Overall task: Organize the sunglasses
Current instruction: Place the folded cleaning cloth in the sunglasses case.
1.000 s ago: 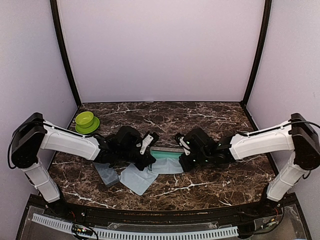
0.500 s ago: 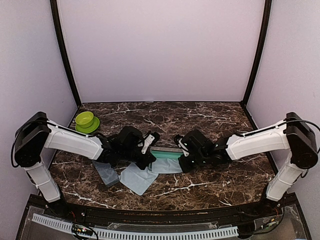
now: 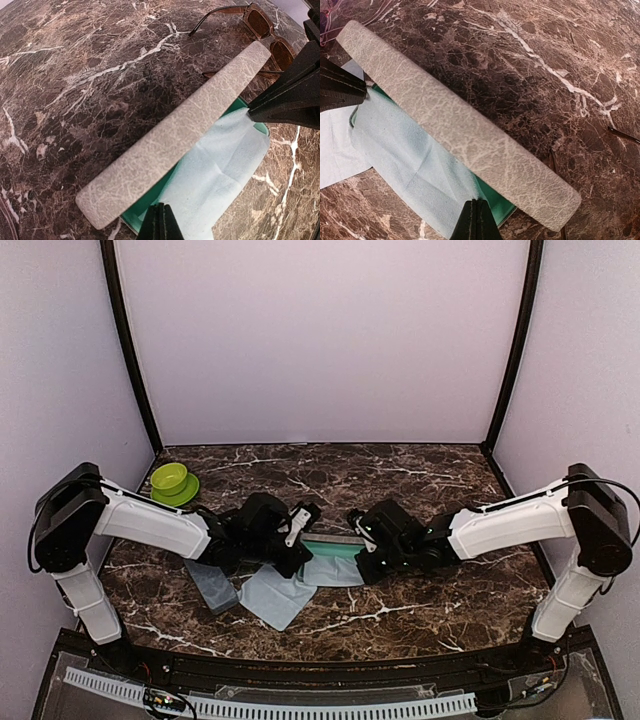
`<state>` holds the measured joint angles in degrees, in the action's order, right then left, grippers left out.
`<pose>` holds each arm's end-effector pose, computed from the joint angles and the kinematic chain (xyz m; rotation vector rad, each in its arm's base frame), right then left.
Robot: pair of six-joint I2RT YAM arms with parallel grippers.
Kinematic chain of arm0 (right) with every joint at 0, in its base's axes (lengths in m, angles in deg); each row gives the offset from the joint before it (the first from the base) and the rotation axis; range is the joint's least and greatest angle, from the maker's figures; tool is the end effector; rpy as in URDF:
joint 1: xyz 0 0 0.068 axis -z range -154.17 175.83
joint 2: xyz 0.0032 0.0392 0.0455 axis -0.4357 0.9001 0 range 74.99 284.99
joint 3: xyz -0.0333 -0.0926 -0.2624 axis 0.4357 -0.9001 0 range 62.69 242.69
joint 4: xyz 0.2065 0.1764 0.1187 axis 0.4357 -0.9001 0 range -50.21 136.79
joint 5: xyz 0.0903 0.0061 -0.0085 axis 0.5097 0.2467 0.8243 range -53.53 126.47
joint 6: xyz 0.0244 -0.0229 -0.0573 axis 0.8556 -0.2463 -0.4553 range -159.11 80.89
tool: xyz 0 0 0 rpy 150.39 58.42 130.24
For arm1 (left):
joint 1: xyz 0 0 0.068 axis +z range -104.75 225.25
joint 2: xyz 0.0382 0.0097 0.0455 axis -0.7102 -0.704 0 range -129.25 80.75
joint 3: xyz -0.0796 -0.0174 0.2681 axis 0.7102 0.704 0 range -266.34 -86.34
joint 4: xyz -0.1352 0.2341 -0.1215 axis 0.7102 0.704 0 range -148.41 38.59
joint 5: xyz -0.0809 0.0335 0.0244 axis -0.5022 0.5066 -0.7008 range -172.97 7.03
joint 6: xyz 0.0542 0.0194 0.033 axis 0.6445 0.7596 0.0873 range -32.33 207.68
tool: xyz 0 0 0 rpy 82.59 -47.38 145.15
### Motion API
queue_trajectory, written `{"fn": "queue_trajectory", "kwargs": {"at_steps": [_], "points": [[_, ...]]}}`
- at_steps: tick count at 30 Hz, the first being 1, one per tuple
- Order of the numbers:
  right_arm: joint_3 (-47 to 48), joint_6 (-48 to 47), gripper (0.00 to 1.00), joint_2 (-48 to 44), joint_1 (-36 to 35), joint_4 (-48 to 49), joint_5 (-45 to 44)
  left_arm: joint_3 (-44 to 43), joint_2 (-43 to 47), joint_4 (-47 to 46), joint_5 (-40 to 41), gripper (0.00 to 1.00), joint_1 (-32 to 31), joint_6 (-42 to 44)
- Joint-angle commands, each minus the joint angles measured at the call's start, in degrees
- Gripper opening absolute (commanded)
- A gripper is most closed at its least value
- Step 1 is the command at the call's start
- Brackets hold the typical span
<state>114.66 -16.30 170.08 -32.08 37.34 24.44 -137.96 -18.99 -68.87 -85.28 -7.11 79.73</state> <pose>0.2043 0.3053 0.1356 -0.6664 2.4019 0.3465 0.2420 -0.3172 0.1340 0.8904 2.1207 -0.6076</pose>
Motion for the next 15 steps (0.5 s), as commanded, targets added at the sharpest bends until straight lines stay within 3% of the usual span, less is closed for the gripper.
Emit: {"fn": "queue_trajectory", "kwargs": {"at_steps": [1,15], "points": [[1.6,-0.1,0.00,0.5,0.1,0.4,-1.4,-1.3,-0.3,-1.1,0.4,0.00,0.0,0.4],[1.2,0.4,0.00,0.3,0.1,0.9,-2.2,-1.1,-0.5,-2.8,1.7,0.00,0.0,0.3]]}}
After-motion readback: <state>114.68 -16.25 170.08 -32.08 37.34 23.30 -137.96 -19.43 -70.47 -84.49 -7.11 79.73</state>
